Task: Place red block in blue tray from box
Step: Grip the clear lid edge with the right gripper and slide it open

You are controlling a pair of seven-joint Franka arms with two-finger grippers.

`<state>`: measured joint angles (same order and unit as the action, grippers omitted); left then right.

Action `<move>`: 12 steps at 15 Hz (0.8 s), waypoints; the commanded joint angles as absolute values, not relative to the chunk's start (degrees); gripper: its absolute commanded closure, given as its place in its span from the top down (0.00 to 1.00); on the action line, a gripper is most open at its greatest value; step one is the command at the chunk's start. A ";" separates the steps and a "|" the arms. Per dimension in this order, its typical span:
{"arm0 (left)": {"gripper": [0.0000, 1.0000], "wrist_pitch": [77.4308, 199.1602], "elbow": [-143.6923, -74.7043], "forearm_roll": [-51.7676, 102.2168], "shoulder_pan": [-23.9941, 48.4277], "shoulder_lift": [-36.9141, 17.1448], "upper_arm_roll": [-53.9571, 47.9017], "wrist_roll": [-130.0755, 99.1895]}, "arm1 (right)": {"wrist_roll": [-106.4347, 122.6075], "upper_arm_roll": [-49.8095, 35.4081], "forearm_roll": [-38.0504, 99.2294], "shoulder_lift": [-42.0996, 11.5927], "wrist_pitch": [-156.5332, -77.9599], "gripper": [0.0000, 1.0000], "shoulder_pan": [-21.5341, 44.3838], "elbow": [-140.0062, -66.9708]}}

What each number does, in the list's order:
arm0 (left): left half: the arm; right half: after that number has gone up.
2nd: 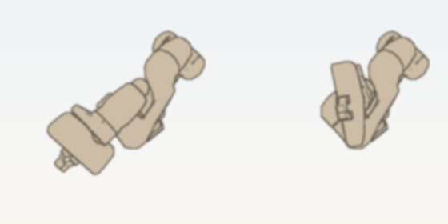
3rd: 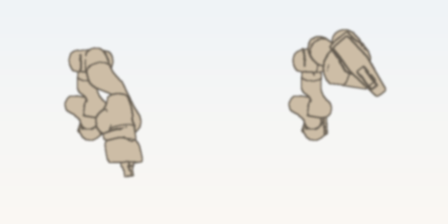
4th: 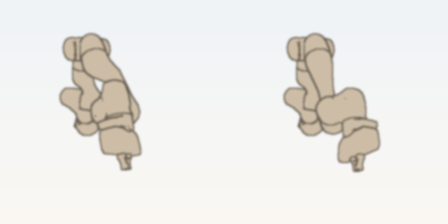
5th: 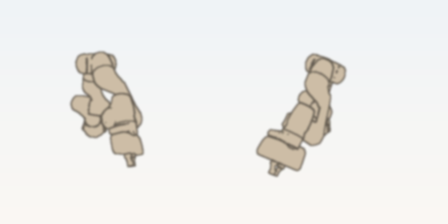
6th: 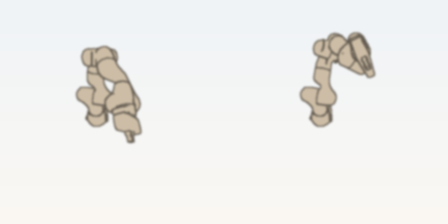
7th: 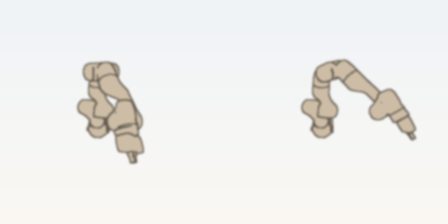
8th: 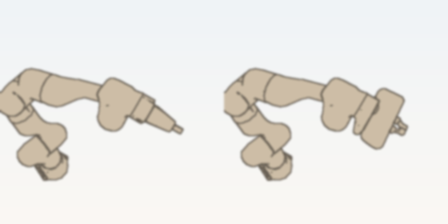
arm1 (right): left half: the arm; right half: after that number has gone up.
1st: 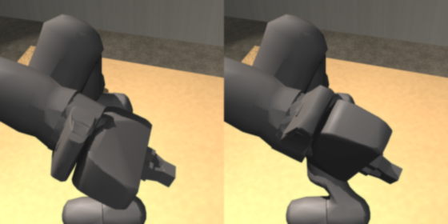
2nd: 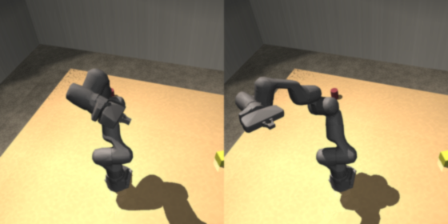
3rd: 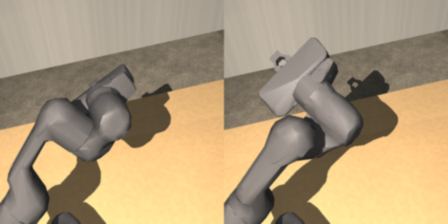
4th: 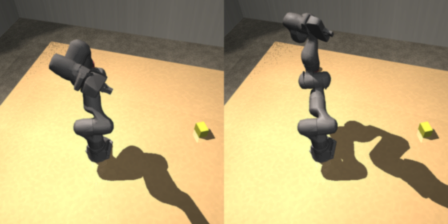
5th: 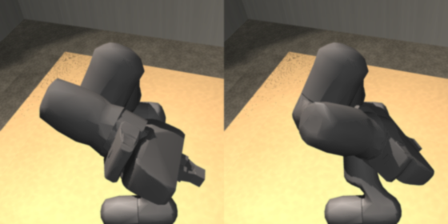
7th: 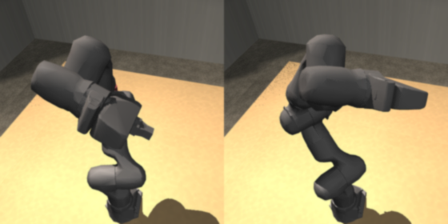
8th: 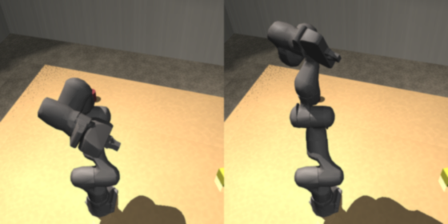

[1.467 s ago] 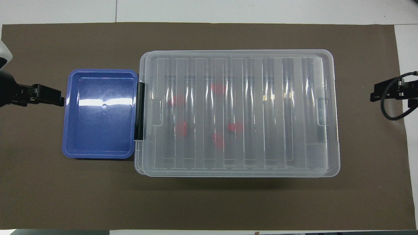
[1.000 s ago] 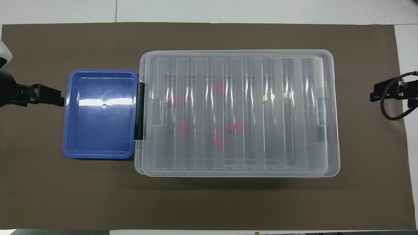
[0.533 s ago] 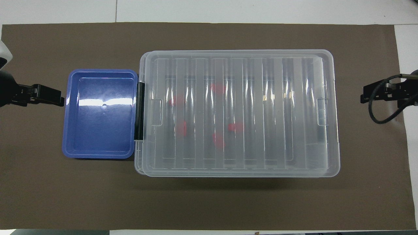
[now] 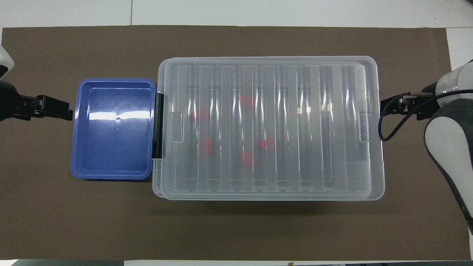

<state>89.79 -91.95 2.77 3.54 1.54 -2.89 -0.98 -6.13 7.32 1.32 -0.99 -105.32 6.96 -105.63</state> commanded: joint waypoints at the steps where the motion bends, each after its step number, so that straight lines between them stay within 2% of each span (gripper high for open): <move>1: 1.00 88.86 -92.11 2.11 4.13 2.20 -2.29 -0.62 | -6.24 6.68 3.86 -1.58 -108.62 1.00 7.12 -107.31; 4: 1.00 88.86 -92.11 2.11 4.13 2.20 -2.29 -0.62 | -5.81 6.24 3.87 -2.02 -111.00 1.00 7.21 -109.15; 12: 1.00 88.86 -92.11 2.11 4.13 2.20 -2.29 -0.62 | -2.91 6.50 3.78 -1.49 -111.09 1.00 6.42 -111.71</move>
